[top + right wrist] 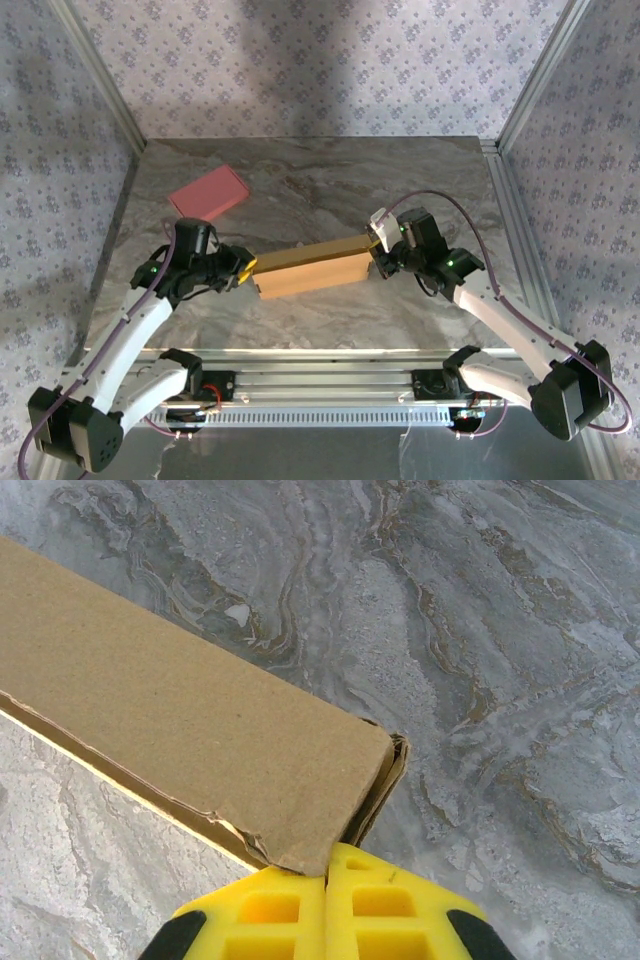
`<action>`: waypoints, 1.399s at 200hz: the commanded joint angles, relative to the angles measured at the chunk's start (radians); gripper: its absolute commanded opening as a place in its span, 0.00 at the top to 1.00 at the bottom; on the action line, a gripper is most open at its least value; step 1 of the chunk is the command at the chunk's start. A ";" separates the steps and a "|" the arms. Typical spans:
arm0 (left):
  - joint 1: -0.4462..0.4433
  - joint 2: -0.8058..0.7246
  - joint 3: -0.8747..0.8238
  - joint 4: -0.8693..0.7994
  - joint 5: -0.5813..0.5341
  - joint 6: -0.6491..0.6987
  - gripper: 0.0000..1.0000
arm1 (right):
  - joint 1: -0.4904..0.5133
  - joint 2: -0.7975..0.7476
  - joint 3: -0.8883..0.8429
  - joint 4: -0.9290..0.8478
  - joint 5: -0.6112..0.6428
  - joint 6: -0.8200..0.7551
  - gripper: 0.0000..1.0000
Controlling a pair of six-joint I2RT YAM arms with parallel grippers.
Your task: Fold the paper box
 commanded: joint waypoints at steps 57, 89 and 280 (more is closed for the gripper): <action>0.003 -0.026 -0.044 -0.049 -0.019 0.027 0.91 | 0.006 0.024 0.002 -0.103 0.003 0.036 1.00; 0.003 -0.025 -0.049 -0.077 -0.023 0.056 0.95 | -0.002 0.025 0.035 -0.142 -0.003 0.069 0.86; 0.003 0.033 -0.013 -0.083 -0.023 0.116 1.00 | -0.267 0.153 0.189 -0.163 -0.572 0.588 0.49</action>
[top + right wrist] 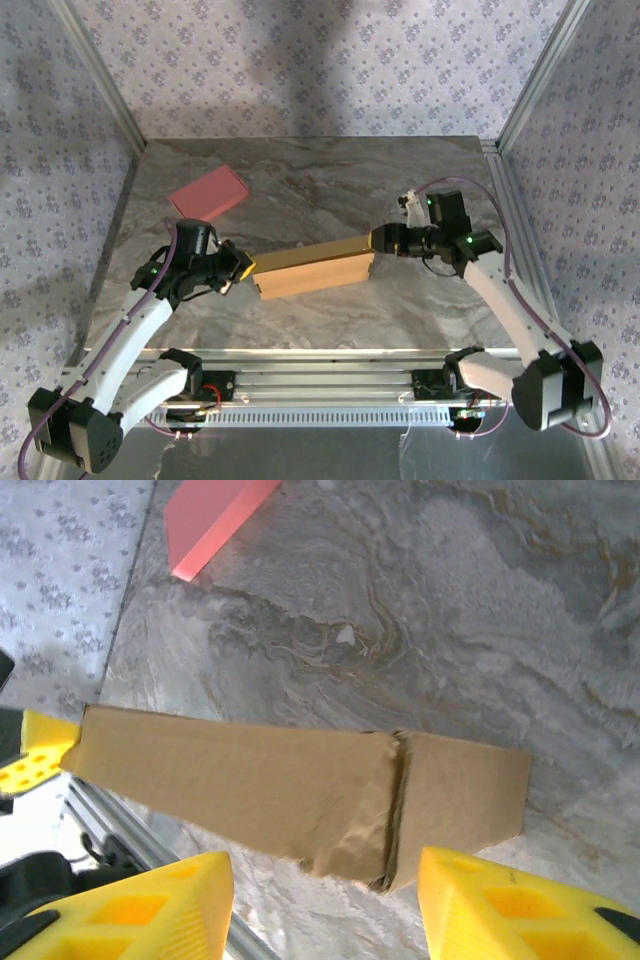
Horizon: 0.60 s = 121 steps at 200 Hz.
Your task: Fold the paper box
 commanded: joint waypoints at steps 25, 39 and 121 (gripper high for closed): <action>0.002 0.037 0.000 -0.098 -0.019 0.027 1.00 | 0.000 0.104 0.070 -0.062 -0.058 0.036 0.53; 0.002 0.037 0.000 -0.099 -0.021 0.028 1.00 | -0.012 0.110 0.058 -0.065 -0.051 0.037 0.60; 0.003 0.038 -0.009 -0.113 -0.021 0.042 1.00 | -0.043 0.102 -0.056 -0.047 -0.052 0.027 0.85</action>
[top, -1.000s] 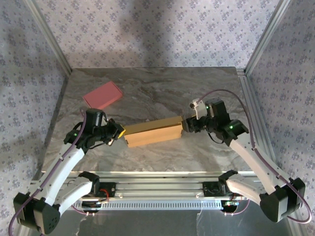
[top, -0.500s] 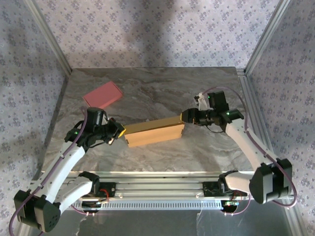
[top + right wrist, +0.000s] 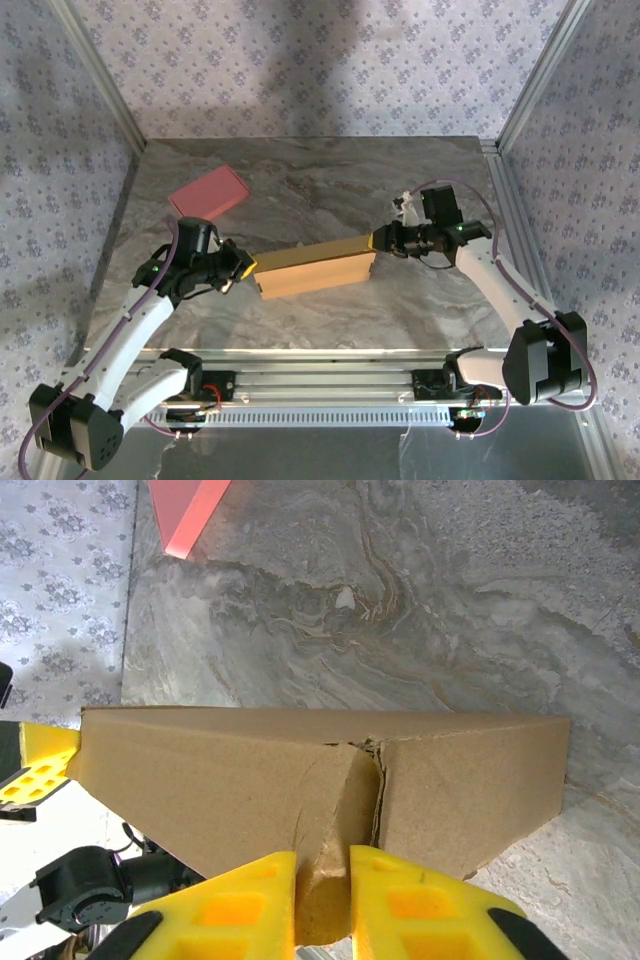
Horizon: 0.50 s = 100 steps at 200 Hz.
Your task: Fold the paper box
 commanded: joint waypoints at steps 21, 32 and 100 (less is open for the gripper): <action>0.003 0.021 -0.025 -0.129 -0.026 0.043 1.00 | -0.014 -0.006 -0.082 -0.059 0.051 -0.026 0.90; 0.002 0.022 -0.031 -0.136 -0.030 0.055 1.00 | -0.015 -0.010 -0.094 -0.069 0.061 -0.037 0.91; -0.003 0.012 -0.051 -0.162 -0.049 0.085 1.00 | -0.005 -0.054 -0.070 -0.137 0.141 -0.090 0.64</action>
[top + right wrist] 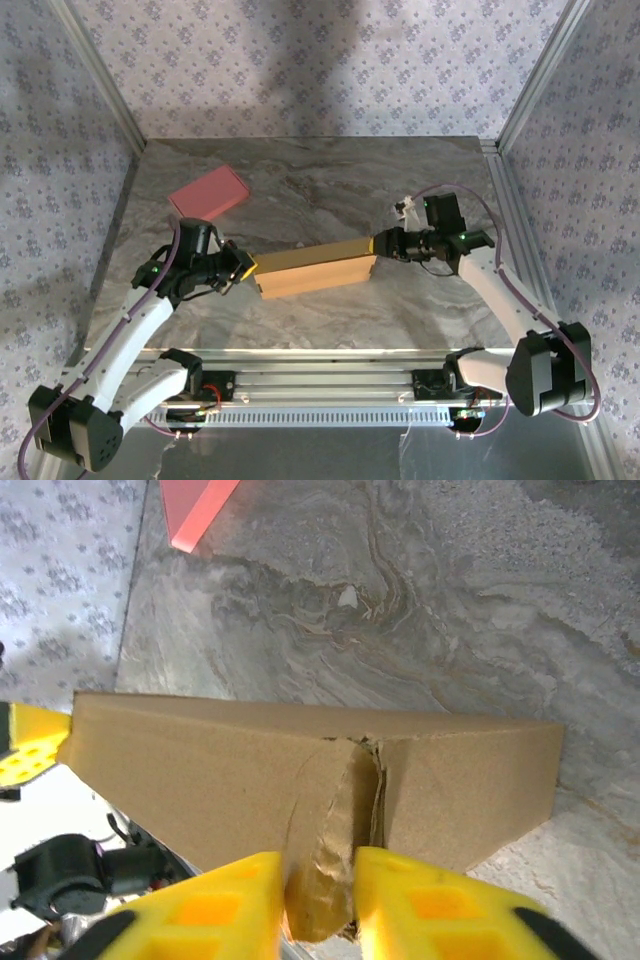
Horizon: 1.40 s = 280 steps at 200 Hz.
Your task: Fold the paper box
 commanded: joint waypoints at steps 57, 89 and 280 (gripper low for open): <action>-0.010 0.025 -0.034 -0.160 -0.061 0.042 1.00 | -0.042 -0.004 0.095 -0.158 0.067 0.003 0.55; -0.011 0.026 -0.030 -0.160 -0.063 0.043 1.00 | -0.051 0.027 0.118 -0.149 -0.029 0.063 0.54; -0.029 0.034 -0.015 -0.151 -0.075 0.033 1.00 | -0.001 0.153 0.134 -0.238 -0.039 0.157 1.00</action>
